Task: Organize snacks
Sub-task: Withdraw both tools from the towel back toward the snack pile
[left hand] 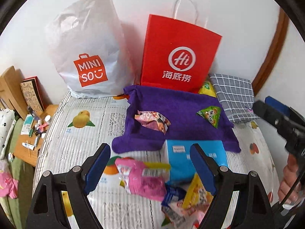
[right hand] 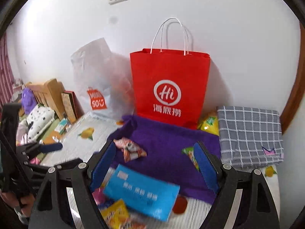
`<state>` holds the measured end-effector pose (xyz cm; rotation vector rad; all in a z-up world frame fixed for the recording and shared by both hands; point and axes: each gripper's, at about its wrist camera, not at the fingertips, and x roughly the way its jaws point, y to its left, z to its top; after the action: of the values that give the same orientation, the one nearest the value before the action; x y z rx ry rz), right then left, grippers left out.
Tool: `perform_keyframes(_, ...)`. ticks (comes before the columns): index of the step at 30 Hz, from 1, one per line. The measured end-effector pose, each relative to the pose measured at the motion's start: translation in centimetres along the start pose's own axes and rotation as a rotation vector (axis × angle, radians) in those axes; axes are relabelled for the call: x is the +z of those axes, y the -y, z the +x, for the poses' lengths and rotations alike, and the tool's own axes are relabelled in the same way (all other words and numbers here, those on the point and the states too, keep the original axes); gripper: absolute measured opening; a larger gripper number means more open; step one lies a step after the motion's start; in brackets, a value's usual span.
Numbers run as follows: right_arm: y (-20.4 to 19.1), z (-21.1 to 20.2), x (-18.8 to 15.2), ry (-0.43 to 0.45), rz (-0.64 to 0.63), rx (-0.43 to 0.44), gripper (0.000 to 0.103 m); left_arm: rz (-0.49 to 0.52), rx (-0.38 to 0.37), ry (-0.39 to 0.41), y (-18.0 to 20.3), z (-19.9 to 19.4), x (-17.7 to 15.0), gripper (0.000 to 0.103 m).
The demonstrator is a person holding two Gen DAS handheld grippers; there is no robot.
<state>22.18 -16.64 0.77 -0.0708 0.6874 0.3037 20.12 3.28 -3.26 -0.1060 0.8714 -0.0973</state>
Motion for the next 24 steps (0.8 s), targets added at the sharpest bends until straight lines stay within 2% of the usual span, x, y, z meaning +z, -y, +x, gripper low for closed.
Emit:
perform_keyframes(4,-0.5,-2.7,-3.0,-0.003,0.023,0.027,0.083,0.015,-0.031,0.025,0.5,-1.8,-1.6,0.084)
perform_keyframes(8,-0.7,-4.3,-6.1,-0.019,0.087,0.008,0.083,0.062,0.009,0.057,0.9,-3.3,-3.3,0.085)
perform_keyframes(10,-0.9,-4.5,-7.6,-0.05,0.123,-0.032,0.083,0.065,-0.007,0.054,0.8,-3.8,-4.1,0.085)
perform_keyframes(14,-1.5,-4.8,-10.5,-0.076,0.175,-0.021,0.083,0.053,-0.043,0.055,0.3,-4.4,-5.8,0.085)
perform_keyframes(16,-1.8,-4.8,-11.3,-0.077,0.189,-0.039,0.083,0.061,-0.051,0.054,0.3,-4.5,-6.6,0.085)
perform_keyframes(19,-2.1,-5.3,-11.9,-0.062,0.194,-0.078,0.083,0.102,-0.02,0.061,0.4,-4.9,-7.5,0.085)
perform_keyframes(24,-2.4,-5.8,-11.4,-0.044,0.208,-0.102,0.083,0.083,-0.009,0.085,-0.5,-5.8,-8.2,0.085)
